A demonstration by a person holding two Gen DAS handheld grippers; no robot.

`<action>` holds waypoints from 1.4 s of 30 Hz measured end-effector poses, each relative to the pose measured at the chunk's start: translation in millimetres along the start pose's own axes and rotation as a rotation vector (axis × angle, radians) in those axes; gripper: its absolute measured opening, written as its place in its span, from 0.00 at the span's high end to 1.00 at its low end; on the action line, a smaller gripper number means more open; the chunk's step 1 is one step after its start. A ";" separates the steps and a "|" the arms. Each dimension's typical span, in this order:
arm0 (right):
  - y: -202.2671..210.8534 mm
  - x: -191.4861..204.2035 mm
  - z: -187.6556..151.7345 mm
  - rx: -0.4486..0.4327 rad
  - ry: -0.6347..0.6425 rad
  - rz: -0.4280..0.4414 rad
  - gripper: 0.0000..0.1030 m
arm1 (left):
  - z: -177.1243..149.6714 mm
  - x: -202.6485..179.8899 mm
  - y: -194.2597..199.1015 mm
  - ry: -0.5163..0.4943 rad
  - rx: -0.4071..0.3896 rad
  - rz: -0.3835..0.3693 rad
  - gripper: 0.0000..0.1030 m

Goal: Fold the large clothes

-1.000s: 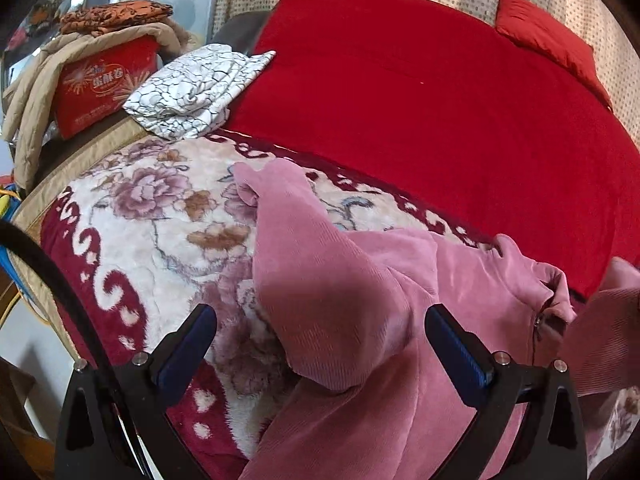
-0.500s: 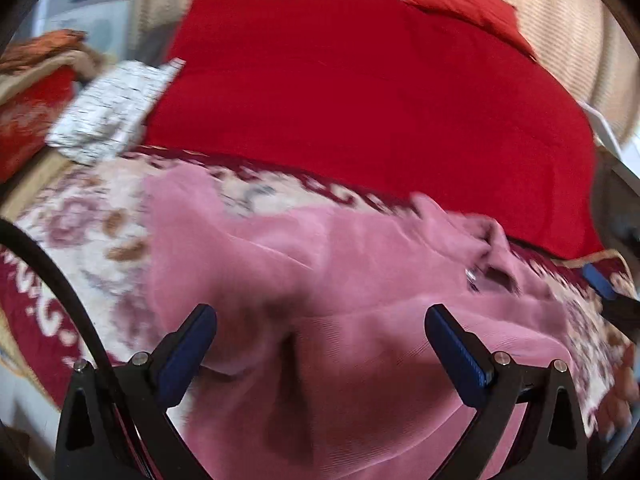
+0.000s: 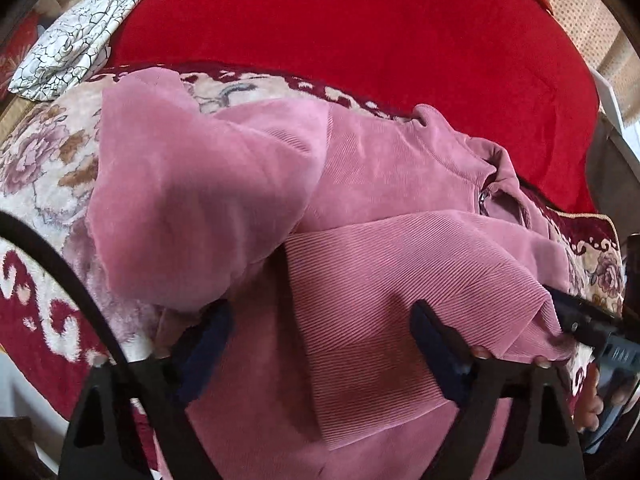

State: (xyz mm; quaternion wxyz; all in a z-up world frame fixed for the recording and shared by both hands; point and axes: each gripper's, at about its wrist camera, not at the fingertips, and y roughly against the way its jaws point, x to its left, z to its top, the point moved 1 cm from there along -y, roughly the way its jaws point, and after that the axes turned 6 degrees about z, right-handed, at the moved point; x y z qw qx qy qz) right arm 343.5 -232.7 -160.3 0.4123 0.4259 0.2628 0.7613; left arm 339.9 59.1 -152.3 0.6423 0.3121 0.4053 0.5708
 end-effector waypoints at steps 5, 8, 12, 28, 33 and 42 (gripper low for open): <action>2.2 19.3 -8.5 0.034 0.131 0.032 0.26 | -4.2 10.9 6.1 -0.005 0.006 -0.045 0.29; 6.5 11.8 -6.7 0.014 0.100 0.049 0.26 | -6.5 15.4 2.5 0.015 0.054 -0.094 0.29; 3.4 6.9 -2.0 -0.005 0.037 0.041 0.25 | -8.2 12.6 1.3 0.011 0.072 -0.119 0.29; 4.2 0.8 0.7 -0.072 -0.057 0.062 0.25 | 2.8 -2.0 -12.2 -0.004 -0.035 -0.172 0.91; 5.8 -0.6 -0.2 -0.090 -0.076 0.074 0.25 | 14.3 -19.9 2.4 -0.094 -0.180 -0.095 0.93; 31.5 5.9 -1.2 -0.256 -0.091 0.201 0.25 | 45.3 -30.4 24.2 -0.124 -0.370 0.080 0.94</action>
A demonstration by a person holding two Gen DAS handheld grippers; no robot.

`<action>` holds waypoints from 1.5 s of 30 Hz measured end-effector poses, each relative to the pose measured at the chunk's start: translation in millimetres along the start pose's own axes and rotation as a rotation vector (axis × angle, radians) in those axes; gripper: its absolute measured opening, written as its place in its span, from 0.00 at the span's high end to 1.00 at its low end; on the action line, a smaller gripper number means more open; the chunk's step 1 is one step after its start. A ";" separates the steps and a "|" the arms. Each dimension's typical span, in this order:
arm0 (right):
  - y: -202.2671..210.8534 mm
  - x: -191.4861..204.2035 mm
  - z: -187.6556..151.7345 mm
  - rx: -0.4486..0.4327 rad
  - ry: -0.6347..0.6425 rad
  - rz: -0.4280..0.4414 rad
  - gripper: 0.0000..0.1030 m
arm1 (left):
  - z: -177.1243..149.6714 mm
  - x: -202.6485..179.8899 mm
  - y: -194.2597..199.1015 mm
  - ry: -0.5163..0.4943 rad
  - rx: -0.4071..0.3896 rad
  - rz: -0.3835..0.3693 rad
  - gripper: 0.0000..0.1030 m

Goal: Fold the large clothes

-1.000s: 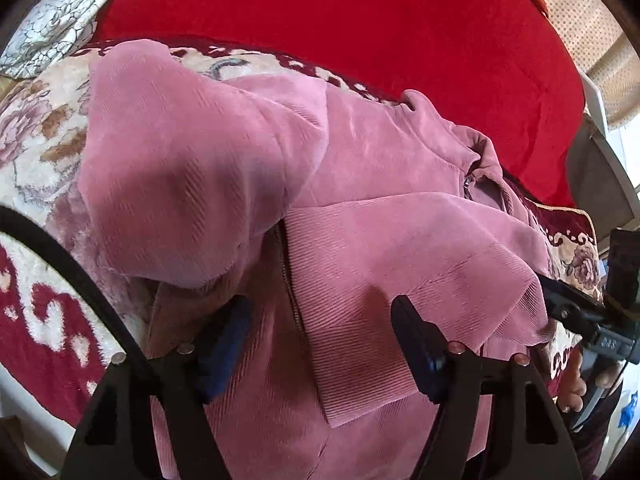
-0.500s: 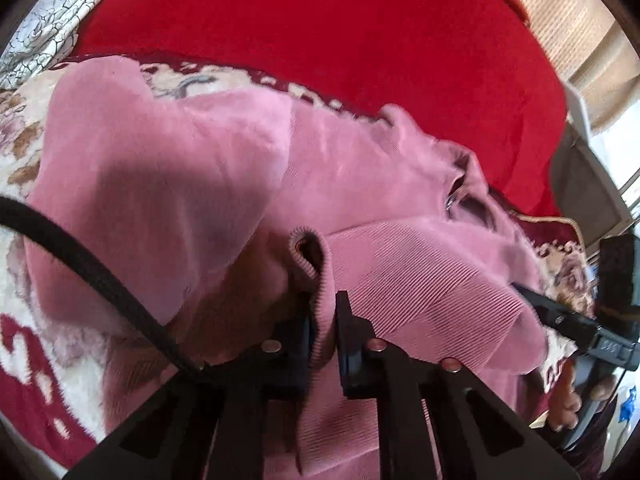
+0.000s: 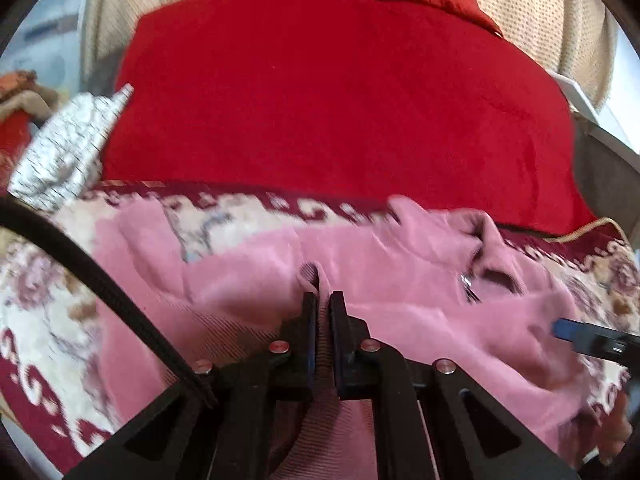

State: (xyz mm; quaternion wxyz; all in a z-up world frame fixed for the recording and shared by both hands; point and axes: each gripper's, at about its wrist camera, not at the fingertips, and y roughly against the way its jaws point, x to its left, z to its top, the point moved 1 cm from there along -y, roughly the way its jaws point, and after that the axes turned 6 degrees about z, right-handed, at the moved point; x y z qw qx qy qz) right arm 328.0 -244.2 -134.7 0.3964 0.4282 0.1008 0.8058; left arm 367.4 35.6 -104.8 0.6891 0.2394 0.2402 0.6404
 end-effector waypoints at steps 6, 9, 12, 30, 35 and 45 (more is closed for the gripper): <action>-2.3 18.5 -5.6 -0.087 0.081 -0.095 0.25 | 6.0 13.8 0.6 0.033 -0.029 0.076 0.94; -15.3 26.2 -12.0 -0.056 0.130 -0.153 0.25 | 2.9 24.2 1.4 0.058 -0.005 0.086 0.94; -24.8 35.8 -19.3 -0.050 0.190 -0.219 0.25 | 3.6 44.2 11.4 0.129 -0.021 0.078 0.75; -65.2 50.7 -46.8 0.074 0.279 -0.279 0.65 | -37.8 218.7 26.0 0.796 0.056 0.112 0.31; -58.1 54.6 -45.4 0.043 0.248 -0.240 0.65 | -38.2 213.7 6.3 0.865 0.121 -0.024 0.22; -59.1 44.1 -38.1 0.046 0.167 -0.215 0.65 | -43.9 201.1 -69.6 1.093 0.276 -0.374 0.21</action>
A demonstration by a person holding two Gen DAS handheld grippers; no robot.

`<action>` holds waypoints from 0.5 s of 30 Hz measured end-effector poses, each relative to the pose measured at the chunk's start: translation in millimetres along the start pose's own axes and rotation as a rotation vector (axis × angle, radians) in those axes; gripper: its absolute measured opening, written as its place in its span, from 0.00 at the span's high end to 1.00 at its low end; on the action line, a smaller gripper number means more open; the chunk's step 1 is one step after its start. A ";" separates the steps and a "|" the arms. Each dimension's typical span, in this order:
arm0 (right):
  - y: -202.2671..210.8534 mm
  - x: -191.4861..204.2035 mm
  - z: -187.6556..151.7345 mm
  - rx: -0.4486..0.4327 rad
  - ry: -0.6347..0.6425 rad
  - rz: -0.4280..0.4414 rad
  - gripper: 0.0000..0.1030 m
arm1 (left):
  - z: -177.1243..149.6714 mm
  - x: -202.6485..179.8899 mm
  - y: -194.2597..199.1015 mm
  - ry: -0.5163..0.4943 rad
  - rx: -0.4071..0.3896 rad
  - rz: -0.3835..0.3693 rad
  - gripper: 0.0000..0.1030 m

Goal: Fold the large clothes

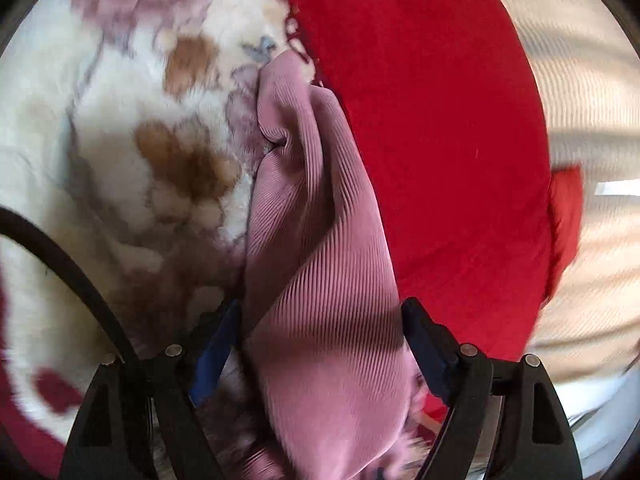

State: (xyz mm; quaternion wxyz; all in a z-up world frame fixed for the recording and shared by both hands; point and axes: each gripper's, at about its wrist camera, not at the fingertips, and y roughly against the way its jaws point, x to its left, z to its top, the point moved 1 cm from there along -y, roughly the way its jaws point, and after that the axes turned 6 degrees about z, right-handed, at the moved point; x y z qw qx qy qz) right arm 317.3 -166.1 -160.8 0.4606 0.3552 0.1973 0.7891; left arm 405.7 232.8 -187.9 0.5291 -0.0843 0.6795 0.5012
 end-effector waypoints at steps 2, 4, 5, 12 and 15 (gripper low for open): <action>2.9 -3.6 1.0 -0.009 -0.011 0.004 0.65 | 8.2 -0.5 -6.6 0.011 0.011 -0.040 0.21; 4.9 -8.1 0.9 -0.014 -0.021 0.001 0.65 | 19.0 -2.1 -13.5 0.015 0.036 -0.102 0.21; 5.3 -10.9 1.1 -0.014 -0.028 0.001 0.65 | 24.1 -1.5 -16.2 0.027 0.045 -0.133 0.21; 5.9 -22.4 3.7 -0.019 -0.070 0.012 0.65 | 48.9 -3.5 -37.3 0.020 0.091 -0.173 0.31; 3.3 -21.9 4.2 -0.018 -0.066 0.009 0.65 | 48.2 -19.4 -42.8 -0.094 0.055 -0.089 0.93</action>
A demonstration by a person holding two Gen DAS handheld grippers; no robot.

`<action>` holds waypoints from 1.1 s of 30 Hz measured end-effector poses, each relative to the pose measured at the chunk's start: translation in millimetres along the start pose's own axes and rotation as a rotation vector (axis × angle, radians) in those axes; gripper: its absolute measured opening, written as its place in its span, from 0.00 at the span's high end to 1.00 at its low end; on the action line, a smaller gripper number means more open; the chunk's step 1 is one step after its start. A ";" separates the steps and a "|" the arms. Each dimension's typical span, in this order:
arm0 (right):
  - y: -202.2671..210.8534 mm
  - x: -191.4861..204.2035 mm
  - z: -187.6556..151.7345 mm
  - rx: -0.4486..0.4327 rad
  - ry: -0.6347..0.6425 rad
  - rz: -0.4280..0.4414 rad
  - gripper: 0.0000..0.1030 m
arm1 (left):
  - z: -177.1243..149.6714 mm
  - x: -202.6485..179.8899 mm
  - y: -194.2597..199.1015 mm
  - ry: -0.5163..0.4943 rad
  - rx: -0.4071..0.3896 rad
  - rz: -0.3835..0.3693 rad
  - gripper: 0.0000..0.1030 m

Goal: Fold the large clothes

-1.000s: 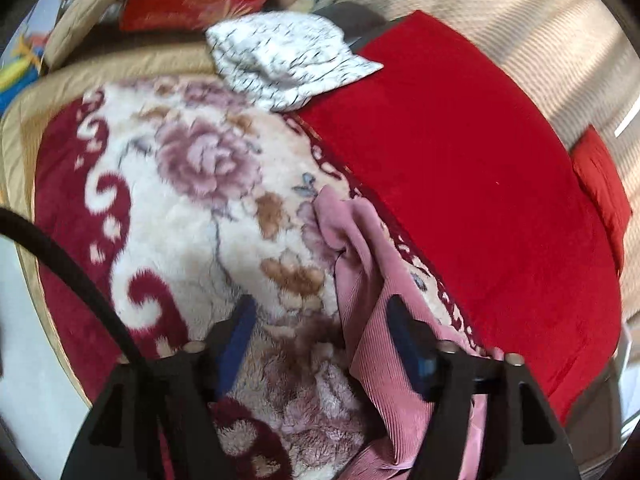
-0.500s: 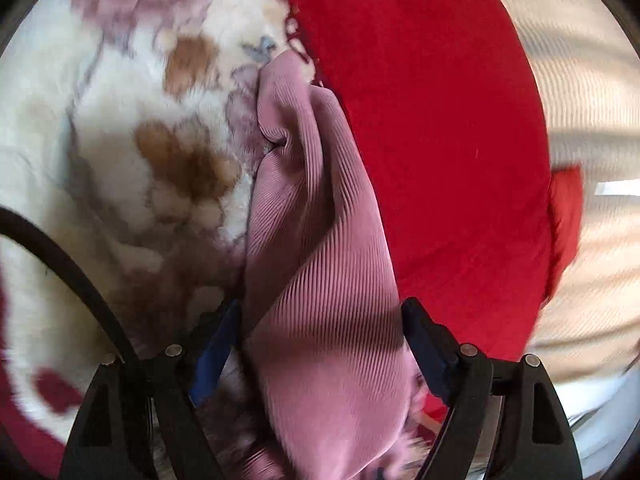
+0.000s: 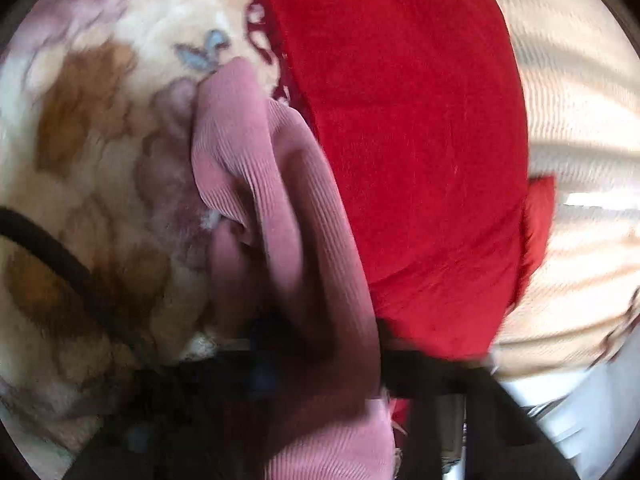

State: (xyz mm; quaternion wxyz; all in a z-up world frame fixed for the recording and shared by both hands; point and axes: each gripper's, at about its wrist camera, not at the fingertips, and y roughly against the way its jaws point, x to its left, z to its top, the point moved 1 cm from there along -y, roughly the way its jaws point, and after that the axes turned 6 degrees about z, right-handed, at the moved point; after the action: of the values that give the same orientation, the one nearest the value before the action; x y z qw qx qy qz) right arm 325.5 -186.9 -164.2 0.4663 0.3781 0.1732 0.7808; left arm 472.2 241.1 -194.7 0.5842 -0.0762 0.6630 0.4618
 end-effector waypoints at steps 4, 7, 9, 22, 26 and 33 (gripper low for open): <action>0.3 -0.2 2.0 -0.016 -0.004 -0.016 0.65 | -14.2 -38.4 12.2 -0.165 -0.057 0.027 0.94; 9.0 -2.8 7.3 -0.060 -0.014 -0.033 0.65 | -38.3 -85.6 31.7 -0.341 -0.090 0.008 0.94; 16.6 -9.4 12.8 -0.095 -0.037 -0.047 0.65 | -66.8 -118.5 42.8 -0.478 -0.093 0.004 0.94; 87.7 -97.1 38.7 -0.336 -0.320 -0.136 0.20 | -212.1 -145.0 29.4 -0.858 0.115 0.148 0.27; 87.3 -108.1 36.9 -0.317 -0.400 -0.032 0.19 | -176.5 -126.4 61.2 -0.707 -0.010 0.091 0.26; 42.1 -86.7 43.2 -0.151 -0.411 0.079 0.20 | -146.6 -89.1 35.0 -0.576 -0.024 0.312 0.26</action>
State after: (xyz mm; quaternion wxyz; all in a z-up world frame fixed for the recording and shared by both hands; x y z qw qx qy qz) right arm 357.0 -286.2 -146.9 0.4878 0.4996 0.0005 0.7158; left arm 373.8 118.9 -117.1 0.6689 0.1535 0.4688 0.5561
